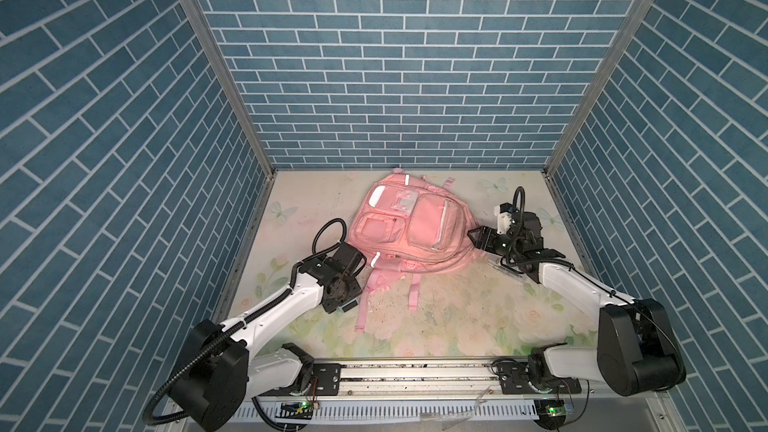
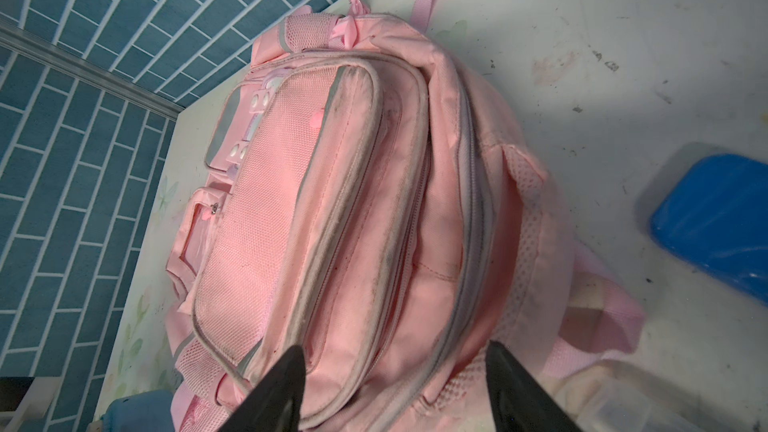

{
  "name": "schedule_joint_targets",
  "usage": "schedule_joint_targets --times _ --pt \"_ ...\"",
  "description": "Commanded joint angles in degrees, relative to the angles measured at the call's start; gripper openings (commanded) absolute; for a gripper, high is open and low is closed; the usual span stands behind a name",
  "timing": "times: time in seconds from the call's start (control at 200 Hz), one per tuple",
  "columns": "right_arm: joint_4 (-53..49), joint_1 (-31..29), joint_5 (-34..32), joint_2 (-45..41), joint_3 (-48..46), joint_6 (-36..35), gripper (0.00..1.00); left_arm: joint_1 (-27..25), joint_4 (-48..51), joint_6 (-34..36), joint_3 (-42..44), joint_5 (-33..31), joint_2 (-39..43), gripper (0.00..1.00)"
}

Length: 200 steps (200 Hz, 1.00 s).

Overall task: Pack the student bag
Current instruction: 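Grasp the blue pencil sharpener beside the backpack with the left gripper and lift, then hold the blue sharpener up with the left gripper while the right gripper grasps it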

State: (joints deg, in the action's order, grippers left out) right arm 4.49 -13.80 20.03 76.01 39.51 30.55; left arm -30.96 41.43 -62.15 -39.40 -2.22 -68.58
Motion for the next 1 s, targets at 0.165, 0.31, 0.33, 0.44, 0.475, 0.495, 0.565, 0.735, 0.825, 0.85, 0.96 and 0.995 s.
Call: schedule_joint_targets --times 0.165,0.31,0.33,0.44,0.475,0.495,0.565,0.735,0.825,0.85,0.96,0.995 --pt "2.35 0.09 4.39 -3.22 1.71 -4.14 0.68 0.41 -2.46 14.03 -8.67 -0.87 3.54 0.38" --pt "3.31 0.11 10.8 -3.88 4.43 -5.52 0.67 -0.34 -9.7 27.41 -13.19 6.03 4.39 0.32" --pt "3.43 0.1 12.38 -3.79 4.99 -5.62 0.67 -0.78 -10.49 29.14 -13.66 6.65 4.37 0.31" --pt "5.17 -0.78 20.49 -3.58 7.29 -7.99 0.65 -4.46 -13.51 39.41 -16.4 7.55 4.12 0.29" --pt "5.05 -1.23 21.21 -3.92 7.74 -10.5 0.64 -5.76 -14.26 42.73 -17.22 7.48 3.95 0.29" --pt "5.05 -1.54 21.37 -4.25 7.85 -11.63 0.64 -6.31 -14.74 44.56 -17.68 7.47 3.89 0.29" --pt "6.45 -2.14 23.87 -5.49 7.31 -18.05 0.61 -7.77 -16.68 50.87 -18.3 7.47 4.0 0.28" --pt "8.11 -4.05 31.22 -9.25 4.84 -38.0 0.6 -8.07 -20.93 63.91 -19.32 10.27 3.93 0.27" --pt "5.88 -5.75 34.04 -10.44 4.95 -47.14 0.6 -8.13 -21.77 69.31 -21.1 12.8 2.78 0.27" --pt "4.76 -6.23 34.91 -10.53 5.36 -49.23 0.6 -8.08 -21.83 70.35 -21.66 13.63 2.4 0.27" --pt "3.18 -8.34 36.12 -10.53 5.76 -53.4 0.6 -8.16 -23.01 73.99 -23.22 16.79 1.23 0.27" --pt "3.39 -9.54 34.91 -10.57 5.47 -54.28 0.6 -8.12 -23.83 74.11 -23.42 17.11 0.99 0.27"
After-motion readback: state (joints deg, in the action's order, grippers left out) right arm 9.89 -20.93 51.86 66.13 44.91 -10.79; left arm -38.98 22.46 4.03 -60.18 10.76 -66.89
